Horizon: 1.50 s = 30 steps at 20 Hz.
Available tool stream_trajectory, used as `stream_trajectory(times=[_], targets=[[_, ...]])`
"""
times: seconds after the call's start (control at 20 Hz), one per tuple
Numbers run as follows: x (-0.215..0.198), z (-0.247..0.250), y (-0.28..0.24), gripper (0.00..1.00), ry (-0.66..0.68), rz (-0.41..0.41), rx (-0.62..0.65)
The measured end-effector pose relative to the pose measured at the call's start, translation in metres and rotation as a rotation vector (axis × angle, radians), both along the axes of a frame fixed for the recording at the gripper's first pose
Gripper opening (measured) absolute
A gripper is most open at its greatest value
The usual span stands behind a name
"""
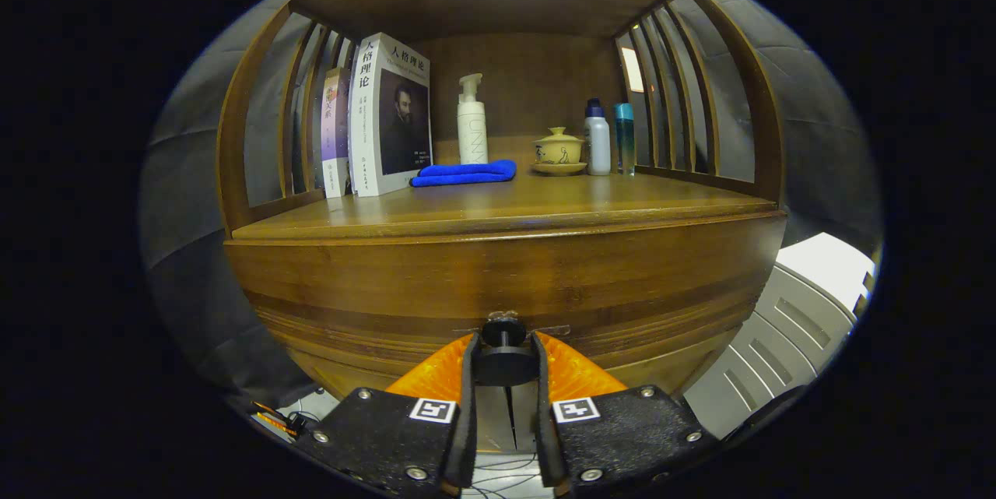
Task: Pull open the drawer, take out the items inside it, and place them on the countertop above the cabinet.
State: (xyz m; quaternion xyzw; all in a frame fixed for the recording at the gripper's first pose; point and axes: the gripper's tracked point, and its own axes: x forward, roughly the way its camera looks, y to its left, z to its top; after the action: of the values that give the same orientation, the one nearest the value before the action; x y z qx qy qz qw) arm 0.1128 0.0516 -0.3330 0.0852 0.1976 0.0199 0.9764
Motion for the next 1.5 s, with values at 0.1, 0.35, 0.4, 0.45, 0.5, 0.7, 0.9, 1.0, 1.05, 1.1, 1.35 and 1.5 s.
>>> stream_trajectory(times=[0.1,0.35,0.4,0.45,0.5,0.7,0.9,1.0,1.05,1.1,1.35,1.5], targets=[[-0.002,0.001,0.000,0.28,0.008,-0.004,-0.008],[-0.023,0.005,-0.002,0.27,0.016,-0.004,-0.019],[-0.030,0.006,-0.003,0.27,0.012,-0.003,-0.023],[-0.037,0.008,-0.003,0.27,0.009,-0.003,-0.022],[-0.043,0.008,-0.004,0.27,0.006,-0.002,-0.021],[-0.068,0.014,-0.006,0.27,0.012,0.003,-0.023],[-0.092,0.017,-0.008,0.27,0.016,0.036,-0.041],[-0.104,0.019,-0.009,0.27,0.027,0.052,-0.029],[-0.108,0.020,-0.010,0.27,0.028,0.052,-0.024],[-0.111,0.021,-0.011,0.27,0.028,0.051,-0.025],[-0.138,0.022,-0.013,0.27,0.033,0.052,-0.043],[-0.156,0.021,-0.013,0.27,0.035,0.053,-0.042]])
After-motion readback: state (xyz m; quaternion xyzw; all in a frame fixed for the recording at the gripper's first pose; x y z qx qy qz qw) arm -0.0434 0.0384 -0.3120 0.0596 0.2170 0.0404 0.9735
